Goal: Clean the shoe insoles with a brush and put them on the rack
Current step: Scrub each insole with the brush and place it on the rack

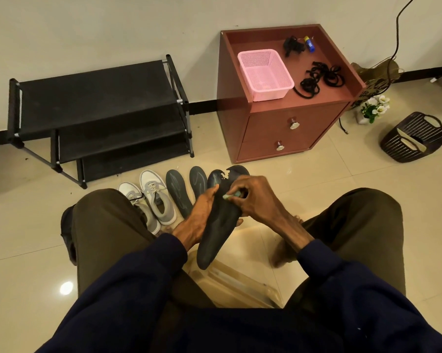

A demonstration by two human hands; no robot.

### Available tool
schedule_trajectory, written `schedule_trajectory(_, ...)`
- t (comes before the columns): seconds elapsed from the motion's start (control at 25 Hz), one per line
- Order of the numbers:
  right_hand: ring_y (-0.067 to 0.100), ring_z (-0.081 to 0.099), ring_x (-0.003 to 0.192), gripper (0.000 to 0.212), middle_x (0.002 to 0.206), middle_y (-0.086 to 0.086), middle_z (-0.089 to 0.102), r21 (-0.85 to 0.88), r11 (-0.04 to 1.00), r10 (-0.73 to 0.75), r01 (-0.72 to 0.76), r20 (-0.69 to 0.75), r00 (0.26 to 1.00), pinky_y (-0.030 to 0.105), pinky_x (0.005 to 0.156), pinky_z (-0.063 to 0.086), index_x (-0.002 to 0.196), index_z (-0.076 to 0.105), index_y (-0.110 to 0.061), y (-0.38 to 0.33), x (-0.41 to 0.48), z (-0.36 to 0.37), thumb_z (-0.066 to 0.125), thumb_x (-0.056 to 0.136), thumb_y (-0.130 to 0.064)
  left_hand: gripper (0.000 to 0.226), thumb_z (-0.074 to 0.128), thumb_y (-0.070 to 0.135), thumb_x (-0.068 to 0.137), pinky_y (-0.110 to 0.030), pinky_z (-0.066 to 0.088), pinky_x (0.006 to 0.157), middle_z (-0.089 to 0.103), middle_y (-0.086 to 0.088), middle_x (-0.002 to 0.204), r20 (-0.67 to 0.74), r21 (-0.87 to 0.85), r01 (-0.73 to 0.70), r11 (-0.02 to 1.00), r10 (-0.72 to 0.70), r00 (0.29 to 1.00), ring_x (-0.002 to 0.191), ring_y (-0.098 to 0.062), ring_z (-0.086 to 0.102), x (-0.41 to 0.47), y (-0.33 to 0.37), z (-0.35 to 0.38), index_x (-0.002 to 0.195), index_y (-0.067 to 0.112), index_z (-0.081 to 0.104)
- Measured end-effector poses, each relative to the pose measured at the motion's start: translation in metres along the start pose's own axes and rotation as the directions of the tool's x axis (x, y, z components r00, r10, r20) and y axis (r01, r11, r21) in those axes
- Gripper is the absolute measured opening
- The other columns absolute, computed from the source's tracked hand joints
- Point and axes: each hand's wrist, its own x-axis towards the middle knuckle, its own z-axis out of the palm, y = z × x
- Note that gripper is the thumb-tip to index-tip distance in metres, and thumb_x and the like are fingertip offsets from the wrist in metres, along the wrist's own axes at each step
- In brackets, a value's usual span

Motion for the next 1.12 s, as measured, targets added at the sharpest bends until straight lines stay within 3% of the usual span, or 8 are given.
schedule_trajectory(0.12, 0.007, 0.061, 0.075, 0.009, 0.085, -0.002, 0.069, -0.034, 0.997, 0.057, -0.065, -0.204, 0.977, 0.030, 0.068, 0.055, 0.084, 0.077, -0.012, 0.014, 0.006, -0.011, 0.082, 0.081, -0.006, 0.059, 0.039, 0.054, 0.104, -0.046, 0.061, 0.074, 0.071, -0.027, 0.116, -0.001, -0.020, 0.058, 0.998, -0.058, 0.998, 0.094, -0.041, 0.072, 0.002, -0.001, -0.001, 0.129, 0.004, 0.057)
schedule_trajectory(0.32, 0.008, 0.067, 0.080, 0.009, 0.090, -0.002, 0.072, 0.089, 0.996, 0.003, -0.012, 0.099, 0.995, 0.026, 0.070, 0.060, 0.090, 0.081, -0.014, -0.005, -0.006, 0.001, 0.085, 0.082, -0.015, 0.052, 0.044, 0.048, 0.104, -0.046, 0.061, 0.069, 0.072, -0.023, 0.110, -0.001, -0.003, -0.005, 1.000, 0.005, 1.000, 0.084, -0.036, 0.074, 0.004, -0.001, -0.004, 0.131, 0.006, 0.060)
schedule_trajectory(0.52, 0.009, 0.062, 0.077, 0.007, 0.087, 0.000, 0.069, 0.007, 0.997, 0.073, -0.073, -0.216, 0.974, 0.036, 0.069, 0.056, 0.086, 0.077, -0.011, 0.013, 0.003, -0.009, 0.082, 0.083, -0.009, 0.061, 0.042, 0.052, 0.103, -0.045, 0.063, 0.069, 0.069, -0.029, 0.119, 0.007, -0.010, 0.041, 0.999, -0.041, 0.999, 0.090, -0.042, 0.073, 0.006, -0.001, -0.004, 0.139, 0.003, 0.051)
schedule_trajectory(0.68, 0.008, 0.066, 0.077, 0.010, 0.087, -0.003, 0.070, 0.082, 0.996, 0.023, -0.030, 0.080, 0.997, 0.024, 0.068, 0.058, 0.090, 0.081, -0.014, -0.010, -0.007, 0.000, 0.085, 0.081, -0.014, 0.048, 0.042, 0.045, 0.106, -0.045, 0.063, 0.064, 0.077, -0.018, 0.095, -0.002, 0.010, 0.002, 1.000, -0.002, 1.000, 0.076, -0.033, 0.076, 0.005, -0.002, -0.004, 0.130, 0.008, 0.060)
schedule_trajectory(0.88, 0.008, 0.060, 0.073, 0.008, 0.083, -0.004, 0.068, -0.070, 0.990, 0.104, -0.124, -0.249, 0.963, 0.033, 0.068, 0.055, 0.084, 0.077, -0.014, 0.015, 0.008, -0.018, 0.083, 0.081, -0.009, 0.060, 0.040, 0.052, 0.104, -0.048, 0.061, 0.075, 0.068, -0.028, 0.123, 0.033, -0.009, 0.043, 0.999, -0.042, 0.999, 0.092, -0.043, 0.073, 0.009, -0.001, -0.005, 0.141, 0.006, 0.050)
schedule_trajectory(0.96, 0.007, 0.064, 0.075, 0.007, 0.084, -0.004, 0.070, 0.031, 0.992, 0.127, -0.124, -0.171, 0.977, 0.028, 0.068, 0.057, 0.087, 0.080, -0.014, 0.010, 0.003, -0.019, 0.085, 0.082, -0.014, 0.057, 0.040, 0.051, 0.104, -0.049, 0.061, 0.076, 0.069, -0.027, 0.121, 0.060, -0.004, 0.061, 0.998, -0.061, 0.996, 0.091, -0.042, 0.073, 0.008, -0.003, -0.003, 0.139, 0.007, 0.051)
schedule_trajectory(1.04, 0.006, 0.067, 0.077, 0.010, 0.086, -0.004, 0.072, 0.069, 0.990, 0.118, -0.120, 0.027, 0.993, 0.024, 0.067, 0.059, 0.090, 0.081, -0.013, -0.004, -0.003, -0.013, 0.085, 0.081, -0.017, 0.053, 0.039, 0.050, 0.105, -0.047, 0.062, 0.072, 0.074, -0.024, 0.108, 0.059, 0.004, 0.052, 0.999, -0.053, 0.997, 0.085, -0.039, 0.075, 0.006, -0.003, -0.003, 0.131, 0.007, 0.057)
schedule_trajectory(1.12, 0.006, 0.066, 0.076, 0.009, 0.086, -0.003, 0.072, 0.026, 0.995, 0.100, -0.100, 0.010, 0.995, 0.026, 0.068, 0.059, 0.089, 0.081, -0.013, -0.003, 0.001, -0.010, 0.085, 0.081, -0.015, 0.054, 0.040, 0.050, 0.105, -0.046, 0.062, 0.069, 0.075, -0.024, 0.106, 0.033, 0.011, 0.042, 0.999, -0.042, 0.999, 0.084, -0.039, 0.075, 0.008, -0.002, -0.004, 0.130, 0.007, 0.057)
